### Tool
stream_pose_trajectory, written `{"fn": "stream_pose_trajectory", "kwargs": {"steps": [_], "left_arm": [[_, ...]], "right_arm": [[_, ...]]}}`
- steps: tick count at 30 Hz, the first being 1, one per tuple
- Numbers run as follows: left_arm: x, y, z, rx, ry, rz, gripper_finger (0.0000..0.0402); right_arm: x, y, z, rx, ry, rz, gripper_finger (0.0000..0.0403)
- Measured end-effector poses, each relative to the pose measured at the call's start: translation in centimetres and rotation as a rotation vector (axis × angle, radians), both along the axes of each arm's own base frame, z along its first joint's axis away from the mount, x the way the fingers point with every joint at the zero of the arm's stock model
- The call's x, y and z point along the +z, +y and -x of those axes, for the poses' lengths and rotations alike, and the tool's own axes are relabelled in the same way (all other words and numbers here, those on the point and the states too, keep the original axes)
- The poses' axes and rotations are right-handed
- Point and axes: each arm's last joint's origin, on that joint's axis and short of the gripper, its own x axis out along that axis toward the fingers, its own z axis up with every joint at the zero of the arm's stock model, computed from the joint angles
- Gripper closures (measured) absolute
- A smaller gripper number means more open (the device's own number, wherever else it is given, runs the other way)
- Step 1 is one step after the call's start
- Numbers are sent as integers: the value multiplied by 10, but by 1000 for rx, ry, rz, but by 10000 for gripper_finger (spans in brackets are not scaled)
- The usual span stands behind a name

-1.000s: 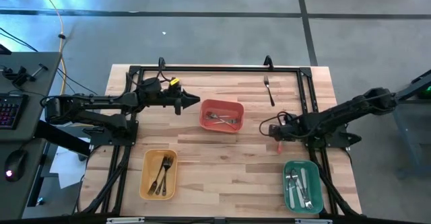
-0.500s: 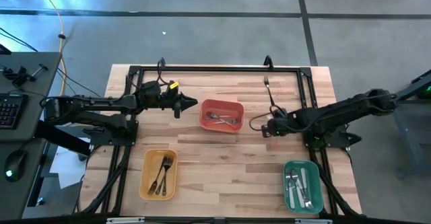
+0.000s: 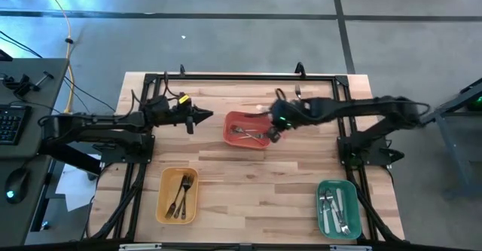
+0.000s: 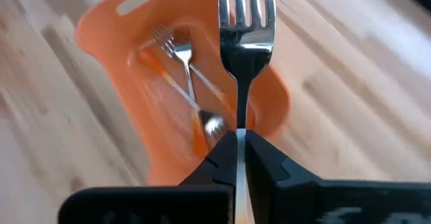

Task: Sort silverware by color (type)
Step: Put the orange fork into the orange bin

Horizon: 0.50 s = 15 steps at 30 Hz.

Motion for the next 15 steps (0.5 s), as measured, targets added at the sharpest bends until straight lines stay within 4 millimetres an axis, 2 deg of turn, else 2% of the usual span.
{"fn": "stream_pose_trajectory", "kwargs": {"steps": [3,8,12,15], "left_arm": [[-2,-1,4,21,-3,-4,401],[-2,-2,8,47,-16,-11,401],[0,-2,10,64,-24,-17,401],[0,-2,10,67,-27,-18,401]], "right_arm": [[-8,-13,-31,102,52,25,403],[-32,-26,-75,147,83,-54,403],[-53,-28,-100,173,121,-80,403],[-69,-28,-110,186,157,-85,403]]}}
